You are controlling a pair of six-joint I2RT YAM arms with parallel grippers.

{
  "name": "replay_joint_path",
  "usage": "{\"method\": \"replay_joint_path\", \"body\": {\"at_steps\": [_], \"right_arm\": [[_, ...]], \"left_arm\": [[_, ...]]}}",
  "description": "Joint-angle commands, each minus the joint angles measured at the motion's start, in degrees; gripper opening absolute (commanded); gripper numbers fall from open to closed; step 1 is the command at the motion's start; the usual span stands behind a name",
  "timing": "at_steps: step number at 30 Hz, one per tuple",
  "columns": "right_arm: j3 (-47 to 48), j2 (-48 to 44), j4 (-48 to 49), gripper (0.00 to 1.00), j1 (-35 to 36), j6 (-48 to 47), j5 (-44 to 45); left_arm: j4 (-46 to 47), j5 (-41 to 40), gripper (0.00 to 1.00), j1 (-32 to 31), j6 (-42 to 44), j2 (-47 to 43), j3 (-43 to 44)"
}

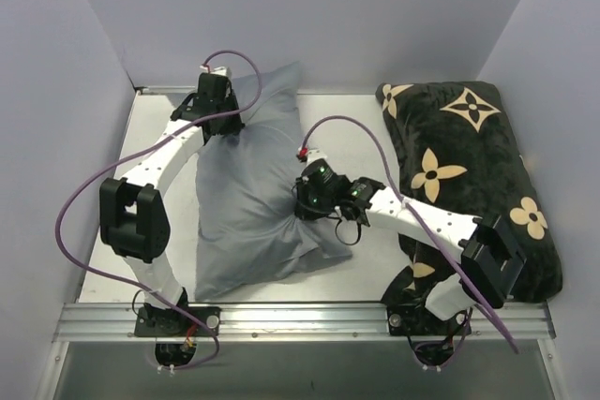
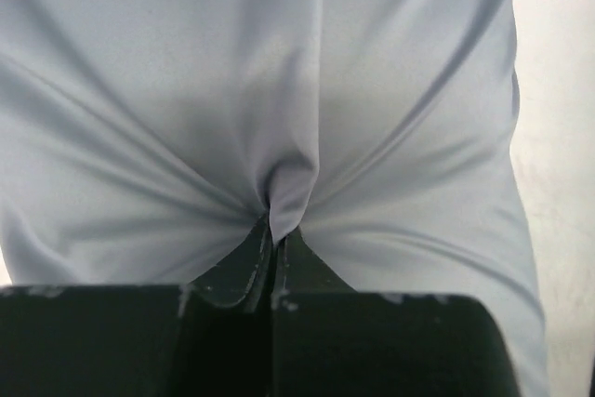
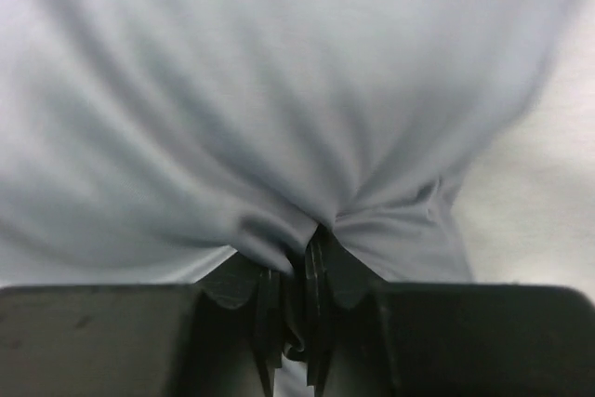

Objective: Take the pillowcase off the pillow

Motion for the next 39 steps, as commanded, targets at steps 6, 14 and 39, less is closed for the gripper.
{"method": "replay_joint_path", "body": {"at_steps": [6,14,39], "right_arm": [[10.93,6.74,-2.34,0.03,-17.05,0.35,-0.52],[28.75,18.77,-2.87,0.08,-21.19,-2.11,-6.60],[-3.09,-17.14,-0.77,0.79,-25.15,4.21,-5.64]], "left_arm": [[-2.02,-11.73,0.00,2.27,-9.38,-11.94,-15.12],[-0.96,-11.82,0.00,3.68,-9.74,-14.49,-17.51],[-5.70,-10.67,0.91,-13.61,3.80,-26.09,-8.01]]}}
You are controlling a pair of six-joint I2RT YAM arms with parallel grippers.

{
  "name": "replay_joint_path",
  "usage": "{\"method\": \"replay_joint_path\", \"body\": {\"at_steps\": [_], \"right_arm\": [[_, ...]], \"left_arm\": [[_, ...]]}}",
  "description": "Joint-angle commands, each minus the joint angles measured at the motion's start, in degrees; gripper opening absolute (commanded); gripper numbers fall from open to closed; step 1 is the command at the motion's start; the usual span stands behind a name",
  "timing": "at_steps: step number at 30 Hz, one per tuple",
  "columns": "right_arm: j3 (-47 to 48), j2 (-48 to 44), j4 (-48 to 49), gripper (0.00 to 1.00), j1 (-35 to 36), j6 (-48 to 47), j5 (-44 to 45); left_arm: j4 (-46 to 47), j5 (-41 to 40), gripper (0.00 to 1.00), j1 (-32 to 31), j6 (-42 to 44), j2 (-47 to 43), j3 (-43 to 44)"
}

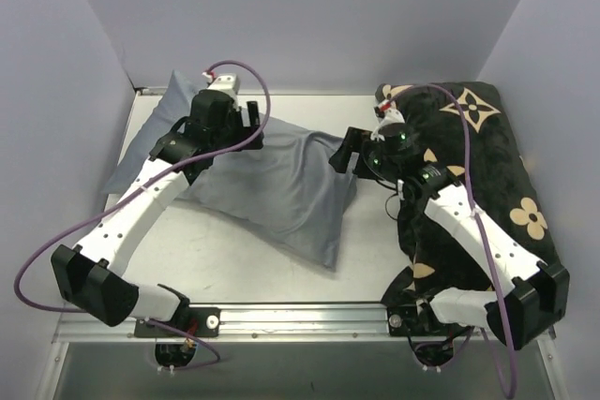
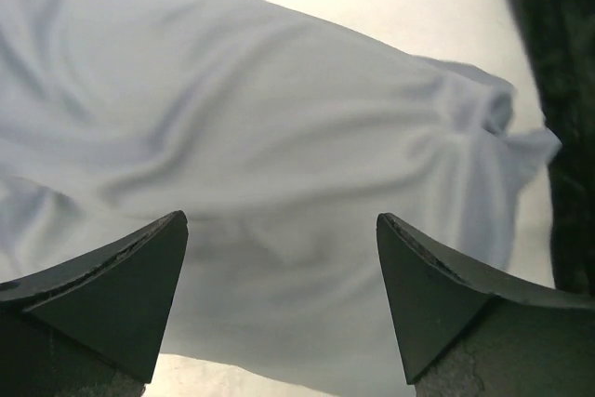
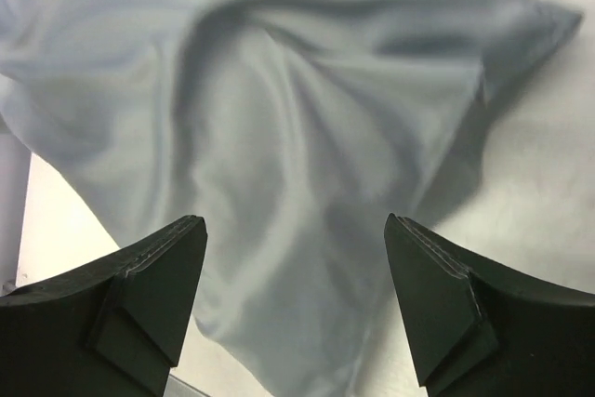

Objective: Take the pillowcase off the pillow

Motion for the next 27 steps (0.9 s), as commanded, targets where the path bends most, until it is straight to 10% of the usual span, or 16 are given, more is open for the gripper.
{"method": "replay_joint_path", "body": {"at_steps": [1,7,16,27], "right_arm": [[-11.59,-5.85,5.56,0.79,-0.98,4.91,-1.92],[-33.48,-9.47,34.78,0.81,-3.70,12.91,-14.48],[-42.29,5.12,74.40,0.71,-8.18,31.61,-27.60],[-41.95,-13.14,48.37,0.54,-7.14,23.48,-19.08]], "left_arm": [[-1.86,-3.26,0.91,-6.24,2.62,-2.58,2.42],[-1.68,-5.20,0.91,-16.61,0.33,-2.40,2.24],[-1.68,-7.92,0.91,-25.49,-1.87,-0.99,0.66],[-1.77,-10.65,0.91,-31.30,-3.80,0.06,-2.77]]}}
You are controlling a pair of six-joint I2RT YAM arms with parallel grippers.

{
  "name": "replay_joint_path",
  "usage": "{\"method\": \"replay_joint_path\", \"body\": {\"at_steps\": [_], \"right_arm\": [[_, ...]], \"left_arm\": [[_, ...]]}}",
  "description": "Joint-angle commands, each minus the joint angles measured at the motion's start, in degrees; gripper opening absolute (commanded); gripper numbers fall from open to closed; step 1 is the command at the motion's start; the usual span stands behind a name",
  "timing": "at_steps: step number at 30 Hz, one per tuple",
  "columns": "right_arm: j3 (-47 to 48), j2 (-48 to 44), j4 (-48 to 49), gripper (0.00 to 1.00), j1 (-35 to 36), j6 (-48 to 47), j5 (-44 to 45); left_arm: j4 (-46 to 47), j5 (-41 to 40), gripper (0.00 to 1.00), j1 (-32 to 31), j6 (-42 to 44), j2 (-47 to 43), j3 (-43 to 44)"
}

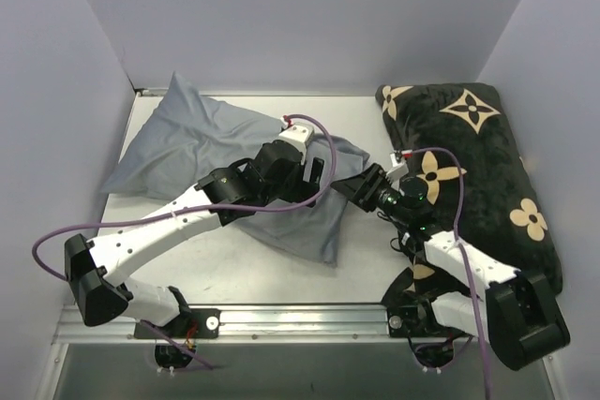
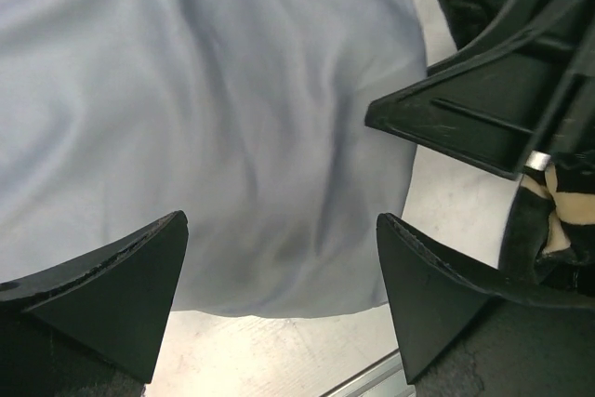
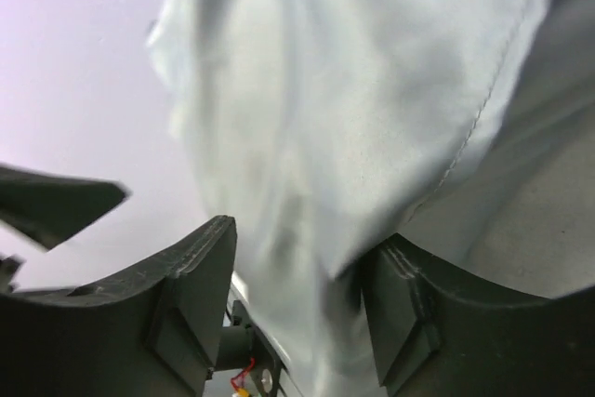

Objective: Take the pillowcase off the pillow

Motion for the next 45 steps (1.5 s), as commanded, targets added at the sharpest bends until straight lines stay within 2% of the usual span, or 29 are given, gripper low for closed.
{"method": "replay_joint_path", "body": {"at_steps": [1,2,3,6,8,12,16,18,26,33,37,40,41,43,45], "right_arm": [[3.06,-8.26,-9.88,0.52,0.80,-5.64,3.72],[3.50,-9.22,-10.68,0.50,0.80,-6.26,3.12],[4.03,-9.50,-12.25,0.40,0.80,-6.53,2.76],[7.71,-8.27,-16.46,0.24,1.59,-6.79,0.92],[11.14,-7.48,-19.46,0.17,3.34,-7.67,1.43],[16.42,-7.65,-29.21,0.13,7.04,-11.45,5.64],[19.50,-6.16,-30.81,0.06,7.31,-11.36,4.61],[21.25,-5.02,-30.38,0.04,7.39,-10.75,3.20],[24.34,-2.12,-28.18,0.02,8.63,-7.76,-1.36],[24.07,-2.11,-26.69,0.01,8.98,-5.65,-3.74],[24.34,-2.11,-25.98,0.02,9.15,-4.25,-4.36],[24.51,-2.38,-25.80,0.02,9.24,-4.15,-4.19],[24.51,-2.38,-26.07,0.03,9.33,-4.42,-4.10],[24.60,-2.55,-26.94,0.06,9.24,-4.86,-3.23],[24.60,-2.99,-29.04,0.14,9.33,-6.26,-1.91]], "left_arm": [[0.37,-2.17,0.91,-1.55,-1.20,1.09,-0.08],[0.46,-2.69,0.91,-1.99,-1.03,2.05,0.01],[0.64,-2.87,0.91,-3.04,-0.94,2.49,0.18],[1.69,-3.14,0.91,-4.89,-0.23,4.07,1.06],[3.01,-3.23,0.92,-5.77,0.20,4.69,0.89],[4.68,-3.23,0.92,-7.36,0.91,5.66,0.36],[7.66,-6.38,0.93,-9.90,1.17,5.13,-1.57],[9.59,-7.61,0.93,-10.26,0.65,4.96,-3.23],[16.28,-25.70,0.93,-13.51,-3.82,5.83,-7.90],[28.48,-25.90,0.92,-14.21,-3.22,4.34,-13.44],[29.64,-27.12,0.88,-14.30,-4.36,4.08,-14.93],[29.38,-29.84,0.69,-14.30,-5.77,3.12,-15.99],[29.29,-30.29,0.45,-14.30,-6.12,2.68,-16.34],[29.03,-31.17,0.22,-14.30,-6.12,1.45,-17.04],[27.72,-32.14,0.00,-14.30,-6.91,0.65,-17.30]]}}
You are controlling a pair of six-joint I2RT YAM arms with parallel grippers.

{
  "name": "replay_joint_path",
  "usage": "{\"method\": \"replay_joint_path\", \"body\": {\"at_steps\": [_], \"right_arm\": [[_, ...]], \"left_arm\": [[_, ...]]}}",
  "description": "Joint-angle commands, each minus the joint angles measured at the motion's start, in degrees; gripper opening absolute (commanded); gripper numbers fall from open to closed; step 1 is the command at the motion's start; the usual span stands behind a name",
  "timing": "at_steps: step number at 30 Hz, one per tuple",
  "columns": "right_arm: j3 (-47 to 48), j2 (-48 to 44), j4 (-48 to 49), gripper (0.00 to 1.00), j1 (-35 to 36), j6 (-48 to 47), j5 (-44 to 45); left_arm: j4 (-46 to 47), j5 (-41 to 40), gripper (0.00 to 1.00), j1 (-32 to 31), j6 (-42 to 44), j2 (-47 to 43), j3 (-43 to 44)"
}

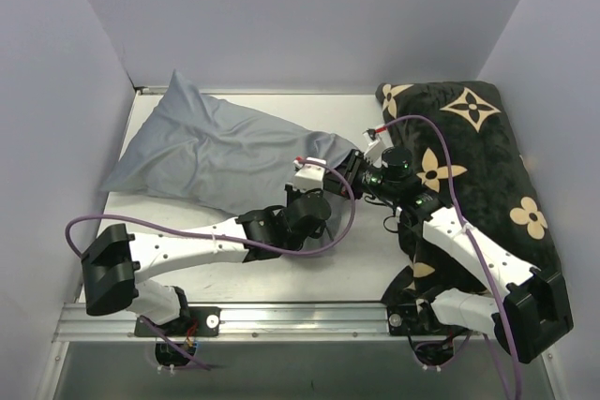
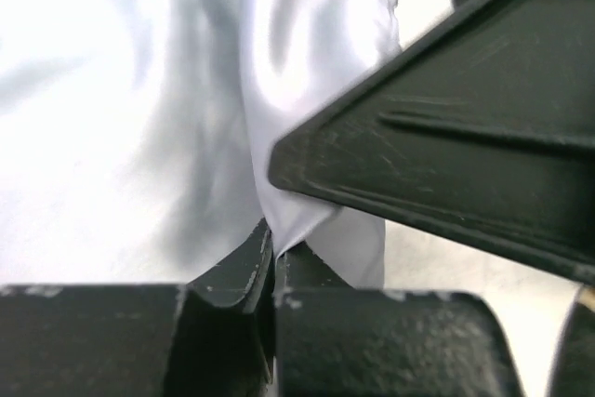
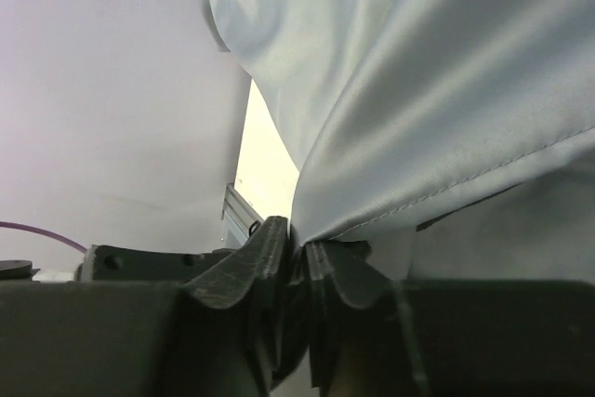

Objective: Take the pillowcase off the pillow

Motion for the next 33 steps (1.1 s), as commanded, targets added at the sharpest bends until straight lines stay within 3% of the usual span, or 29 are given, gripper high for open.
{"method": "replay_joint_path", "body": {"at_steps": [1,3,7,14,21,33], "right_arm": [[3.03,-1.57,-0.66,0.17,0.65,-2.04,0.96],[3.64,-2.54,-6.10,0.29,0.91,-4.94,4.82],[2.68,-8.32,-16.12,0.40,2.14,-9.52,14.65],[-4.26,-14.23,-22.91,0.43,3.81,-9.17,19.95],[0.11,-7.30,-23.08,0.44,8.38,-9.87,25.31],[7.86,3.08,-21.33,0.57,9.97,-10.66,27.78]], "left_arm": [[1.16,-4.32,0.00,-0.20,-1.45,-4.31,-0.30],[-1.64,-5.11,0.00,-0.29,-3.47,-4.93,-0.30],[-5.87,-5.82,0.00,-0.20,-7.59,-6.25,-1.44],[-9.13,-5.90,0.00,-0.03,-10.59,-6.16,-1.36],[-12.64,-6.52,0.00,0.06,-12.17,-5.37,0.14],[-15.64,-5.55,0.00,0.94,-16.30,-6.60,-2.59]]}}
